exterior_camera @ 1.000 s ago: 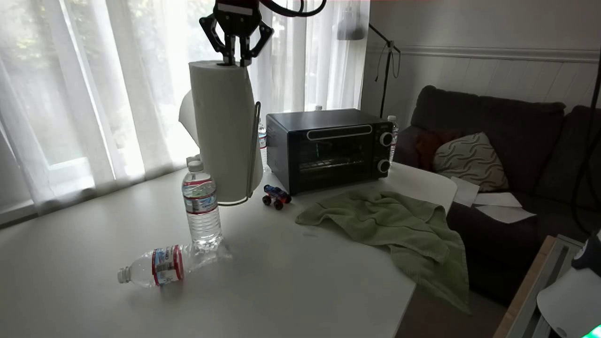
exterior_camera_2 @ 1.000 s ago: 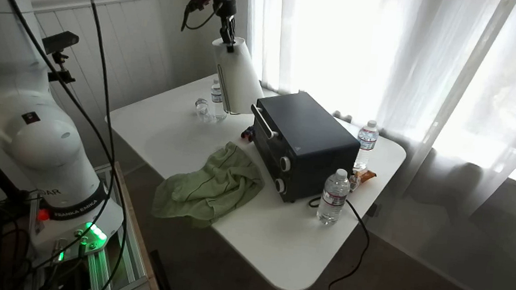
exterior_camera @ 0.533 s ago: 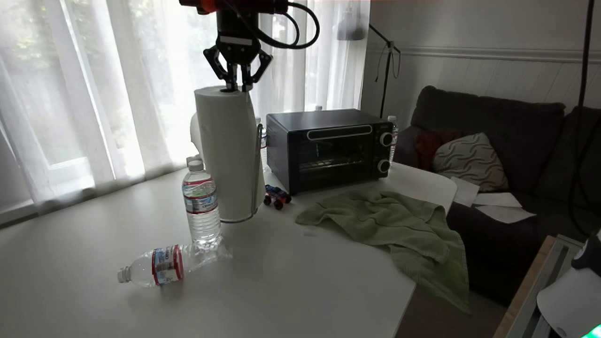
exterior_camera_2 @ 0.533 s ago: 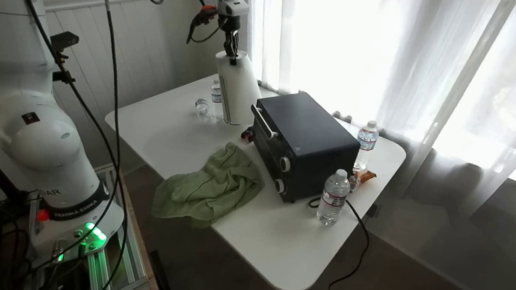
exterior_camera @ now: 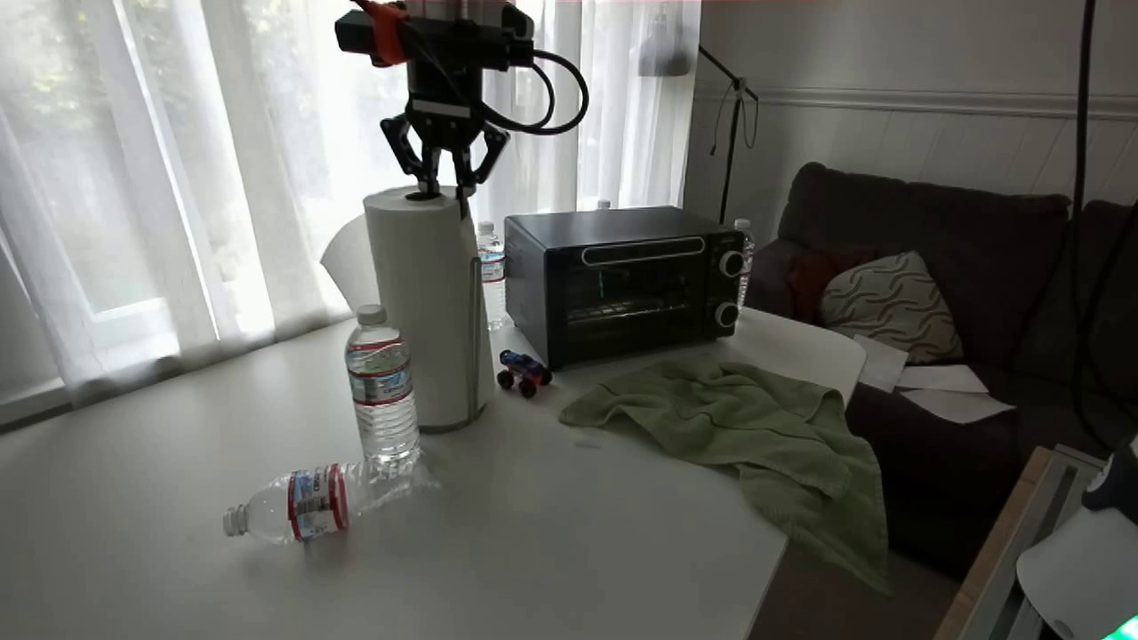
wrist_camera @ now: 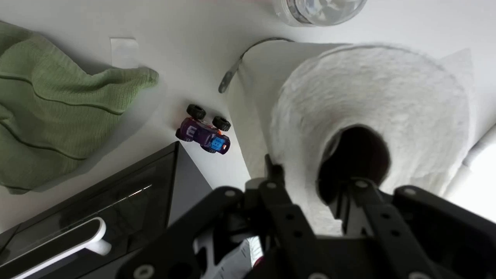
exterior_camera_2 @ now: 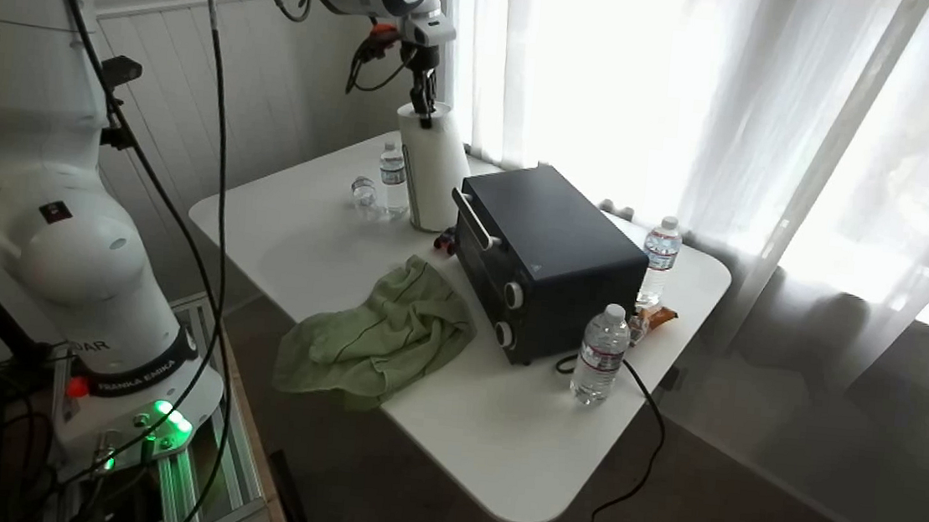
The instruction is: Remove the paper towel roll from the holder and put it on the table
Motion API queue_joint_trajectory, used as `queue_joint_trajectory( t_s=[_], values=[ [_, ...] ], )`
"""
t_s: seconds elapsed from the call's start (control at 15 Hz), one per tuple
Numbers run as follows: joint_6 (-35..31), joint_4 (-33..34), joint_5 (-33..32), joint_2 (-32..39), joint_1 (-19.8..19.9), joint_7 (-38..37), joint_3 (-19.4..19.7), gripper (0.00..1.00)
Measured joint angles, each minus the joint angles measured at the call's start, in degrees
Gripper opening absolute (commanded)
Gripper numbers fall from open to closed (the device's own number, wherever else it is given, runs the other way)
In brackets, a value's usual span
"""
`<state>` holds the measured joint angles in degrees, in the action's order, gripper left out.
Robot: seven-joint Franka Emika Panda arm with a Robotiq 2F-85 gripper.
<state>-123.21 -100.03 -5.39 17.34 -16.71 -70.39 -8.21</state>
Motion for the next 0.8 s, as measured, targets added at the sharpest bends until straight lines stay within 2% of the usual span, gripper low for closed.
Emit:
queue_joint_trajectory(
  t_s=[0.13,0.53,0.8],
  values=[
    [-0.12,0.32,0.0,-0.01,-0.04,0.0,0.0,0.53],
    [-0.13,1.64,0.04,-0.41,-0.14,0.0,-0.05,0.47],
    [-0.13,1.73,0.07,-0.55,-0.13,0.0,-0.05,0.48]
  ],
)
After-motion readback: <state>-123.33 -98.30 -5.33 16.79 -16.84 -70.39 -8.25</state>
